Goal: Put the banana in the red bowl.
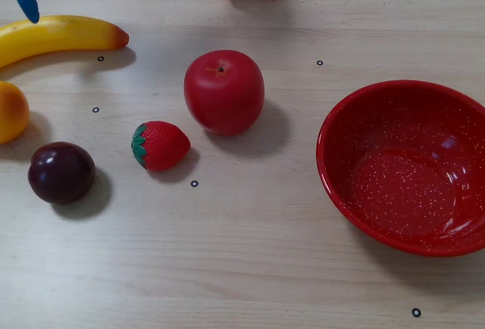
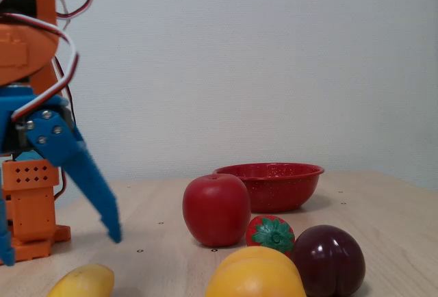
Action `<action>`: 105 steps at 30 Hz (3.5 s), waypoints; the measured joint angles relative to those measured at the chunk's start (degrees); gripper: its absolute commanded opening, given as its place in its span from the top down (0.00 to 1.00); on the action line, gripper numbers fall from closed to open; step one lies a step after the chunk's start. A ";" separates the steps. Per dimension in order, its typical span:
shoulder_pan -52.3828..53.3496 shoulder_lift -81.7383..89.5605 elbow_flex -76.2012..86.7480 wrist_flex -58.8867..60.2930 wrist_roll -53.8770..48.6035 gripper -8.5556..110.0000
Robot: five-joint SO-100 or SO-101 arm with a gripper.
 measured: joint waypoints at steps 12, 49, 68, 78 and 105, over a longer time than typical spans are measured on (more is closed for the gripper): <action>3.60 -8.96 1.23 -6.86 0.09 0.55; 3.52 -9.32 -3.60 6.42 0.88 0.93; 32.26 3.43 -24.08 10.46 -36.04 0.93; 70.58 8.00 -29.27 10.46 -62.05 0.93; 96.50 -15.73 -33.31 7.03 -79.37 0.93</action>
